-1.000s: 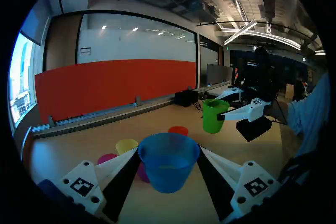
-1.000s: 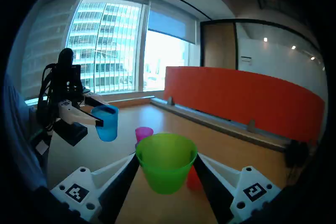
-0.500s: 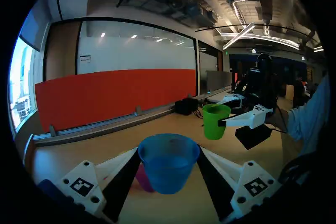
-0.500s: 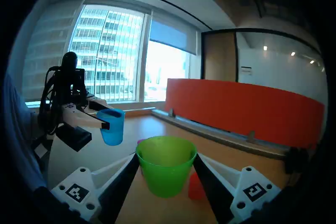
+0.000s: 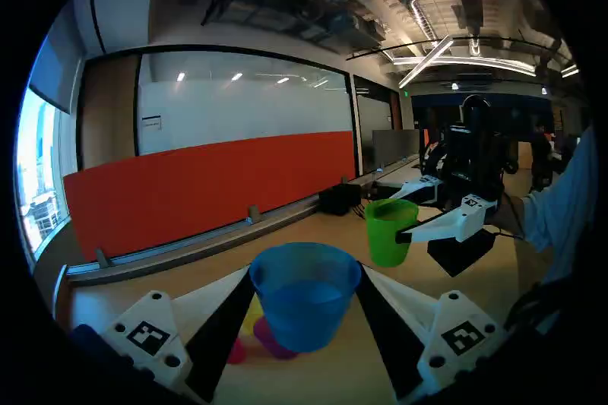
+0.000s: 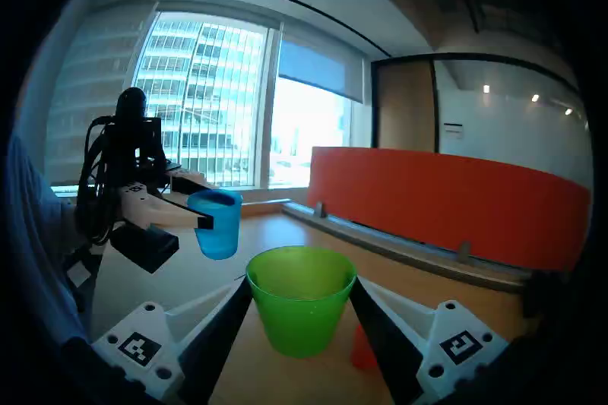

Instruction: Pour water

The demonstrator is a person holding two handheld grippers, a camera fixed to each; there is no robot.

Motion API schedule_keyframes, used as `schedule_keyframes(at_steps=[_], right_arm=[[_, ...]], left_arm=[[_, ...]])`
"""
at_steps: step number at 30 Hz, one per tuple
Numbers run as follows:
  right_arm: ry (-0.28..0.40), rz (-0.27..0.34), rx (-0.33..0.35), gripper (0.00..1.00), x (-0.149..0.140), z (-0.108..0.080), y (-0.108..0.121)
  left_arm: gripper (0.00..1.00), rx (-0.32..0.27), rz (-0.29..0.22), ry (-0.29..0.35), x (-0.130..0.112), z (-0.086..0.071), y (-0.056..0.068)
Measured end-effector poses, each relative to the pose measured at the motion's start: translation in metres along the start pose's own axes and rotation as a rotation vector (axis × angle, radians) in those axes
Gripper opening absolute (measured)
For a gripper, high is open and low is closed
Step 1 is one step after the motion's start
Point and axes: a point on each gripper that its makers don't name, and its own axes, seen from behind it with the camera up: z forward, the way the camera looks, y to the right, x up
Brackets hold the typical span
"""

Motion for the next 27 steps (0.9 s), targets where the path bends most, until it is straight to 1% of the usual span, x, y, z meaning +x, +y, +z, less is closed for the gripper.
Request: schedule_keyframes(at_steps=[6, 12, 18, 27], right_arm=[[-0.010, -0.005, 0.023, 0.92, -0.007, 0.008, -0.008], [-0.009, -0.008, 0.053, 0.91, -0.010, 0.016, -0.020], [-0.008, -0.006, 0.075, 0.91, -0.017, 0.023, -0.030], [-0.001, 0.025, 0.111, 0.91, -0.026, 0.033, -0.045]], left_arm=[[0.89, 0.026, 0.048, 0.016, 0.012, -0.002, -0.005], [0.89, 0.057, 0.121, 0.031, 0.025, -0.004, -0.008], [0.89, 0.072, 0.208, 0.042, 0.038, -0.004, -0.004], [0.89, 0.098, 0.348, 0.053, 0.063, -0.007, 0.001]])
